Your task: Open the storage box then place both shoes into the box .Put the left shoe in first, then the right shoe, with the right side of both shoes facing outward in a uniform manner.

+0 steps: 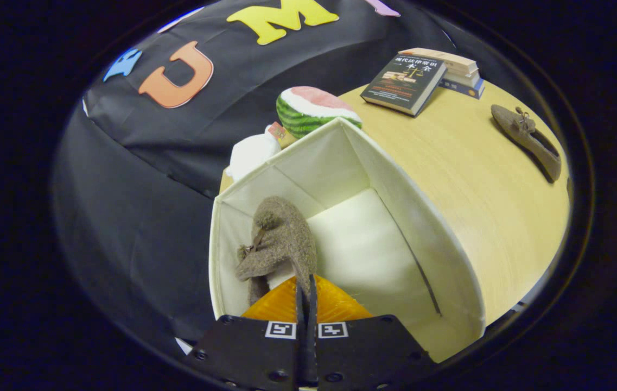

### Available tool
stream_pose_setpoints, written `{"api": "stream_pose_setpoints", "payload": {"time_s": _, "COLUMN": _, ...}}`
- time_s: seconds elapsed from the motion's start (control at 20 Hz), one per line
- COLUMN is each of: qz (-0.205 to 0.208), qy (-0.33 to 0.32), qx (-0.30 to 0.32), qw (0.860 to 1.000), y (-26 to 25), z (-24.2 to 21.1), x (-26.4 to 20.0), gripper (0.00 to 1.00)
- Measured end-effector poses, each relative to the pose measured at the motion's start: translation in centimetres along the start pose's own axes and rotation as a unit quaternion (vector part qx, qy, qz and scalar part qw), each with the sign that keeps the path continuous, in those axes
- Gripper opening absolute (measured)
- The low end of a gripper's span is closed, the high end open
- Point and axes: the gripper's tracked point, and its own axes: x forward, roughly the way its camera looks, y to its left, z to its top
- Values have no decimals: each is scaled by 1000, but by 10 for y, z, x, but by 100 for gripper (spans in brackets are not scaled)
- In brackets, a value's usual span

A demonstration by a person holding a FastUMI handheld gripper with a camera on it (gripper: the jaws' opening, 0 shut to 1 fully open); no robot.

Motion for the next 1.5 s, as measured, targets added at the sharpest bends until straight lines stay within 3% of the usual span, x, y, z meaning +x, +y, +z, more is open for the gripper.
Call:
{"api": "stream_pose_setpoints", "payload": {"time_s": 0.2, "qz": 0, "qy": 19, "qx": -10, "qw": 1000, "y": -2, "z": -6, "x": 9, "gripper": 3}}
{"api": "stream_pose_setpoints", "payload": {"time_s": 0.4, "qz": 31, "qy": 38, "qx": -31, "qw": 998, "y": 10, "z": -14, "x": 6, "gripper": 20}}
{"api": "stream_pose_setpoints", "payload": {"time_s": 0.75, "qz": 49, "qy": -32, "qx": -145, "qw": 988, "y": 16, "z": 25, "x": -48, "gripper": 94}}
{"api": "stream_pose_setpoints", "payload": {"time_s": 1.05, "qz": 79, "qy": -119, "qx": -239, "qw": 960, "y": 6, "z": 77, "x": -133, "gripper": 96}}
{"api": "stream_pose_setpoints", "payload": {"time_s": 1.5, "qz": 75, "qy": -196, "qx": -264, "qw": 942, "y": -97, "z": 158, "x": -230, "gripper": 96}}
